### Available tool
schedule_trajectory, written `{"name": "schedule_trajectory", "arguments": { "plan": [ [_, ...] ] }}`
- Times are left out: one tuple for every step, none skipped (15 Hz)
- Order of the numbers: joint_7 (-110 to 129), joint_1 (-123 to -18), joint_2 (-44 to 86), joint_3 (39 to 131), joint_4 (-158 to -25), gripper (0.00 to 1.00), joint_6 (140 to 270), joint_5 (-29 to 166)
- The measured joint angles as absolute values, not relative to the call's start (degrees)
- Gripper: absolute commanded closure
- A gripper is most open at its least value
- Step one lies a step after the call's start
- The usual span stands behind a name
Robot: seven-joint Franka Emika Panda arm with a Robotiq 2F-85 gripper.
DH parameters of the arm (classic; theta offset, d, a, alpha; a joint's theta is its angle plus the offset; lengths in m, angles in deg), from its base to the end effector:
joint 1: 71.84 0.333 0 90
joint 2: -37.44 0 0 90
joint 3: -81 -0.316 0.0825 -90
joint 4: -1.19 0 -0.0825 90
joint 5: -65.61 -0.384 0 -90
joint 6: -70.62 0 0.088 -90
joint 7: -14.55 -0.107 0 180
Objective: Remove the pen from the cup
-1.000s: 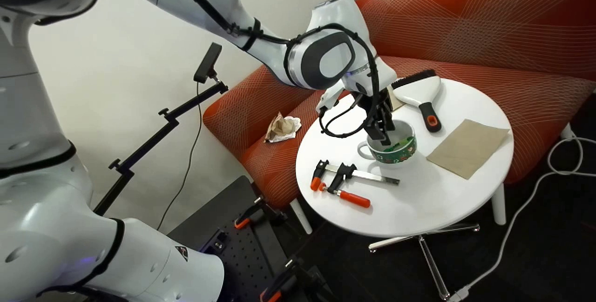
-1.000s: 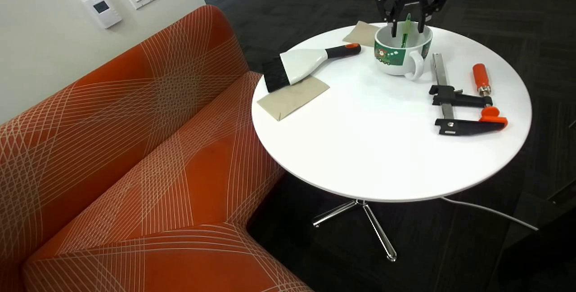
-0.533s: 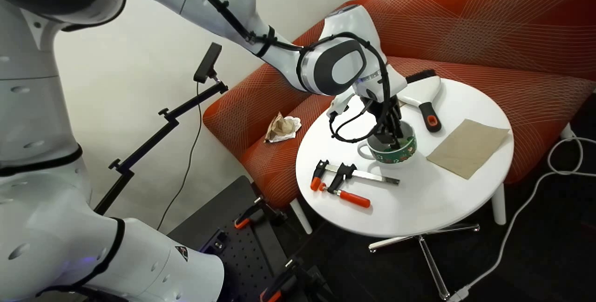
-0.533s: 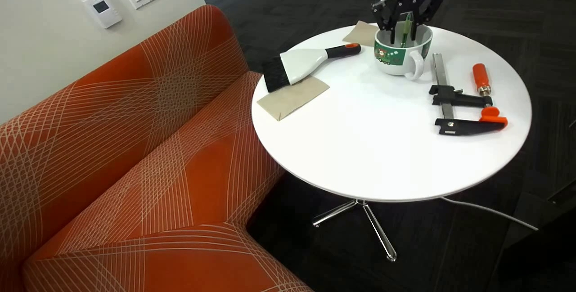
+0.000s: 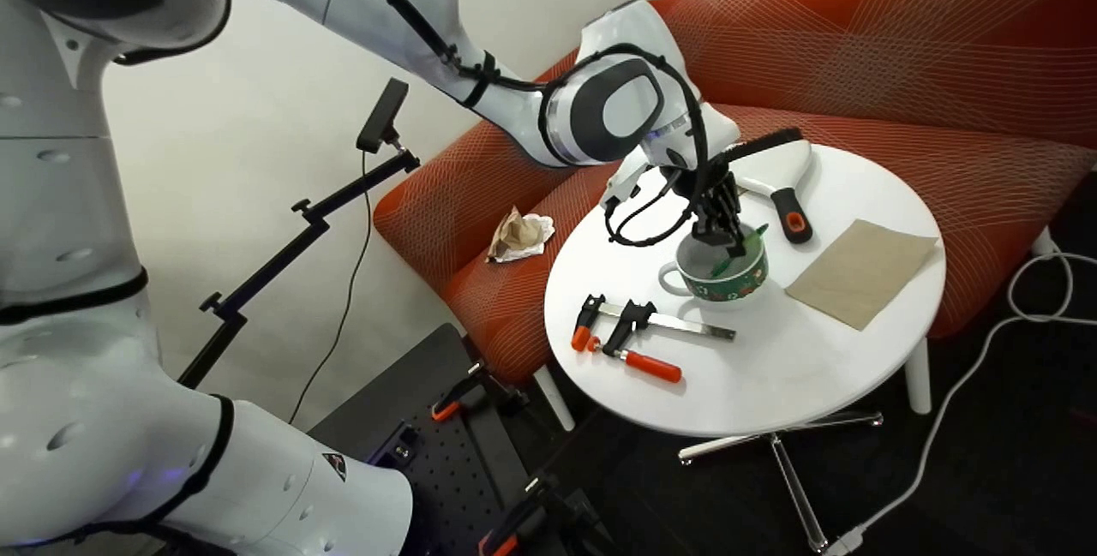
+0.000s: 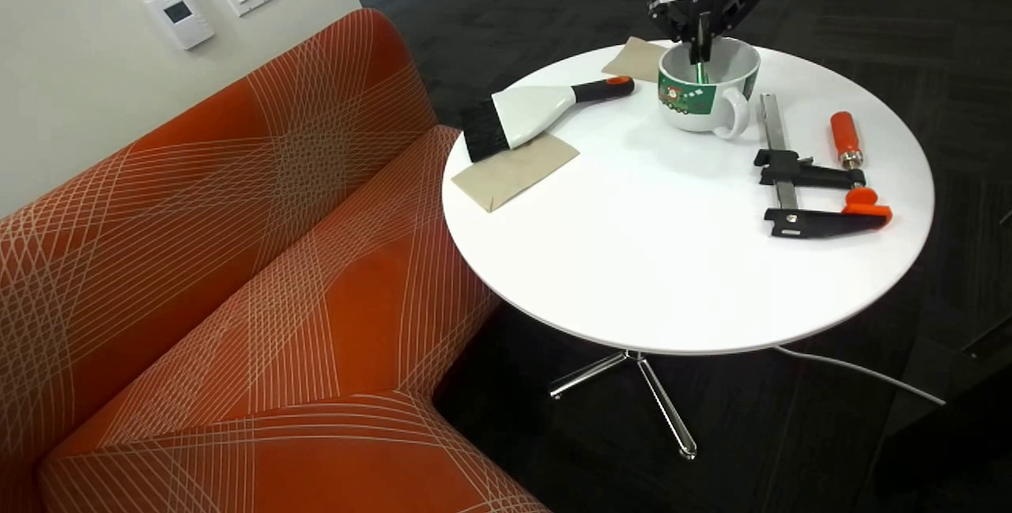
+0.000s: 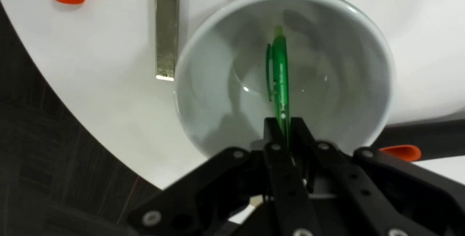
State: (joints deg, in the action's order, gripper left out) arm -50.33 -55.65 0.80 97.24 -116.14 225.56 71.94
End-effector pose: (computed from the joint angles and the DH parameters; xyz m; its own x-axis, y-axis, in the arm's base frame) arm 0.5917 0.0019 0.1365 0.5545 -0.8073 0.2022 -0.8307 -0.5515 0.0764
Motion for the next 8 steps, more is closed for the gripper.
{"name": "schedule_trajectory", "arguments": {
  "plan": [
    [-51.91, -53.74, 1.82, 98.89, -116.95, 0.97, 226.08, 73.55],
    [-53.70, -51.75, 3.22, 100.64, -118.06, 0.97, 226.61, 75.51],
    [-55.70, -49.71, 5.00, 102.38, -119.40, 0.97, 226.95, 77.67],
    [-57.78, -47.78, 6.95, 104.02, -120.76, 0.97, 227.09, 80.17],
    [-60.12, -45.99, 9.05, 105.54, -122.11, 0.97, 227.11, 83.10],
    [-62.56, -44.46, 11.22, 106.79, -123.36, 0.97, 227.11, 86.35],
    [-64.74, -43.46, 13.35, 107.38, -124.37, 0.97, 227.12, 89.55],
    [-66.43, -43.09, 15.32, 107.33, -125.08, 0.97, 227.12, 92.38]
  ]
}}
